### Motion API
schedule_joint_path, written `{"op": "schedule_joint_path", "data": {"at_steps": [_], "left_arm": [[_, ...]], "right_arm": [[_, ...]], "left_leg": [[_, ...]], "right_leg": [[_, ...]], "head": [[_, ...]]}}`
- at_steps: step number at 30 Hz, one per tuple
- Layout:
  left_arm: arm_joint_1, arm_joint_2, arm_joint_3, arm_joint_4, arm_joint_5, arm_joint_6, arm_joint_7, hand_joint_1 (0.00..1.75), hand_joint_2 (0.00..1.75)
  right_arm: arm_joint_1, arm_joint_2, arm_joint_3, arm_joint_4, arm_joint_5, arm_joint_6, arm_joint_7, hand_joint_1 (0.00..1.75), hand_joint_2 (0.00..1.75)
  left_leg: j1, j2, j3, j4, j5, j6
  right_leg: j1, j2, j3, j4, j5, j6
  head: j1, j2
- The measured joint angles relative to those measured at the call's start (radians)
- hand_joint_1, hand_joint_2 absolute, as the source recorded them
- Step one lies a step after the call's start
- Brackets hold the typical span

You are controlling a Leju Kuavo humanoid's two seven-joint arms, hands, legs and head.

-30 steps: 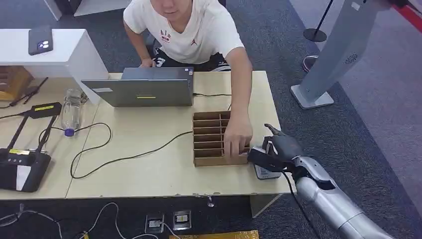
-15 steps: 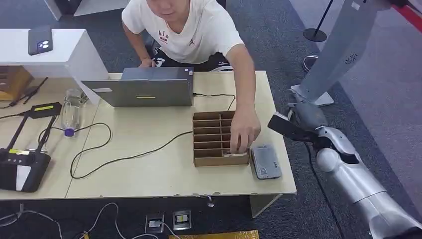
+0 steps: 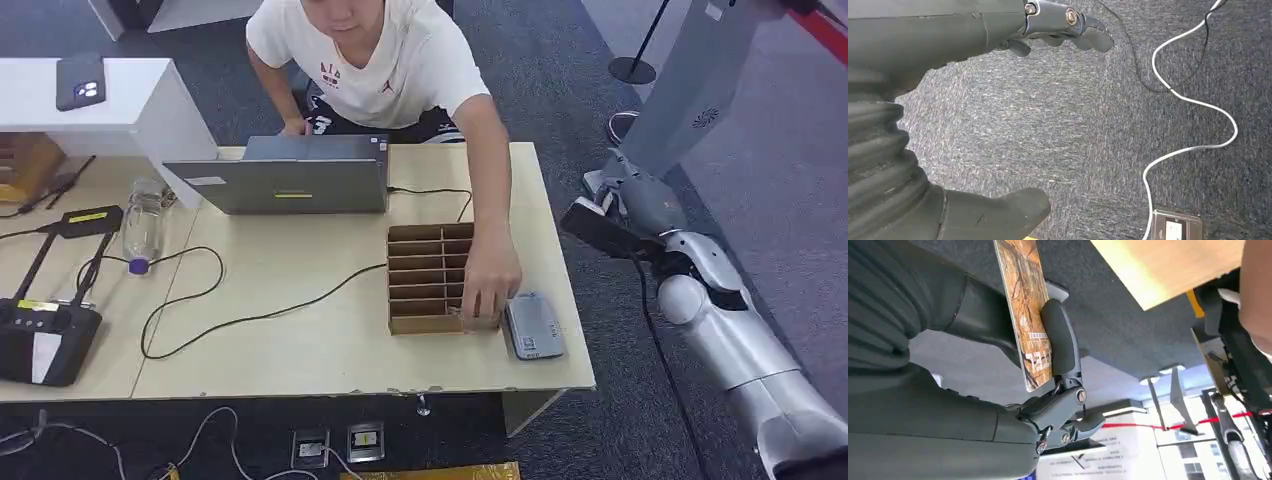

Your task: Pass the card to the sensor for recognition and then transmit it.

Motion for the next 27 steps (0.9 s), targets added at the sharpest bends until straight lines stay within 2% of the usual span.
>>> {"op": "schedule_joint_path", "data": {"at_steps": [17, 23, 27], "left_arm": [[-0.008, -0.006, -0.006, -0.001, 0.003, 0.003, 0.0, 0.0, 1.75], [-0.008, -0.007, -0.012, -0.001, -0.006, 0.003, -0.002, 0.0, 1.75], [-0.021, -0.008, -0.024, -0.001, -0.022, 0.0, -0.002, 0.0, 1.75]], "right_arm": [[-0.021, 0.001, -0.022, 0.007, 0.013, -0.03, -0.025, 1.75, 1.75], [-0.089, -0.009, -0.044, 0.012, 0.008, -0.036, -0.037, 1.75, 1.75], [-0.192, -0.01, -0.042, 0.019, 0.037, -0.033, -0.072, 1.75, 1.75]], "left_leg": [[0.0, 0.0, 0.0, 0.0, 0.0, 0.0], [0.0, 0.0, 0.0, 0.0, 0.0, 0.0], [0.0, 0.0, -0.002, 0.0, 0.0, 0.0]], "right_leg": [[0.0, 0.0, 0.0, 0.0, 0.0, 0.0], [0.0, 0.0, -0.001, 0.0, 0.0, 0.0], [0.0, 0.0, -0.002, 0.001, 0.0, 0.0]], "head": [[0.0, 0.0], [0.0, 0.0], [0.0, 0.0]]}}
